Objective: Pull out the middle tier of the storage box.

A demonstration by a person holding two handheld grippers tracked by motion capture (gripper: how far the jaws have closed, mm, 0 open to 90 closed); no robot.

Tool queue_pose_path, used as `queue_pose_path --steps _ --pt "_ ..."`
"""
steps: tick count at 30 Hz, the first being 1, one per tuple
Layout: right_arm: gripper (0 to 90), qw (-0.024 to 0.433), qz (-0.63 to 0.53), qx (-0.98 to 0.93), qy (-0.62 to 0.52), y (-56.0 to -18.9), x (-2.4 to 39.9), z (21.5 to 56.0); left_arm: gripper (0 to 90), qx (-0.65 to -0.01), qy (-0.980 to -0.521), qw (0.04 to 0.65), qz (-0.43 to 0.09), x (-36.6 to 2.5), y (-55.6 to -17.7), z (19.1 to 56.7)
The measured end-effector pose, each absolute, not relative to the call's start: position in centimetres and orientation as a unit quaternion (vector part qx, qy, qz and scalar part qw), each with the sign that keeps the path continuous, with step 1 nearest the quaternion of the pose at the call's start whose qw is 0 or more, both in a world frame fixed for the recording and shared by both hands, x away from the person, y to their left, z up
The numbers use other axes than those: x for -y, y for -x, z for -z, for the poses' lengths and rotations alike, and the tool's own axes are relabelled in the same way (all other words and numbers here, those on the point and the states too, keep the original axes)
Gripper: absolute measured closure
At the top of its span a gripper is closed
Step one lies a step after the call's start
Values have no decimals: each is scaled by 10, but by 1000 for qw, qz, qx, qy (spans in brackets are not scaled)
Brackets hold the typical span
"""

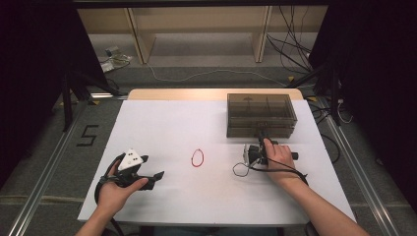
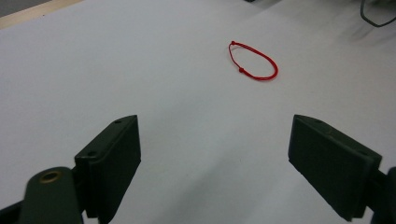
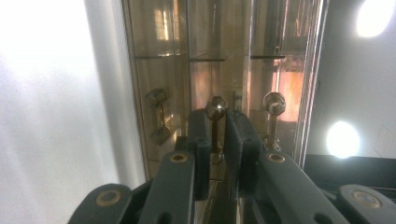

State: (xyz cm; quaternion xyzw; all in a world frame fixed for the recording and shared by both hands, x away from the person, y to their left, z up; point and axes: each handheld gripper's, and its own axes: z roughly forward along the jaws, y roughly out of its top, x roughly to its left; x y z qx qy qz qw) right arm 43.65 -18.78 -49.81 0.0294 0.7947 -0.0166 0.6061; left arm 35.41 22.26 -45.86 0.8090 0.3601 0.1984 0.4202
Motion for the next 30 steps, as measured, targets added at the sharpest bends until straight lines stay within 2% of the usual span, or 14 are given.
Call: queue_pose_path --steps 30 --pt "814 605 8 -796 -28 -427 189 495 170 -358 -811 419 -198 -222 -353 459"
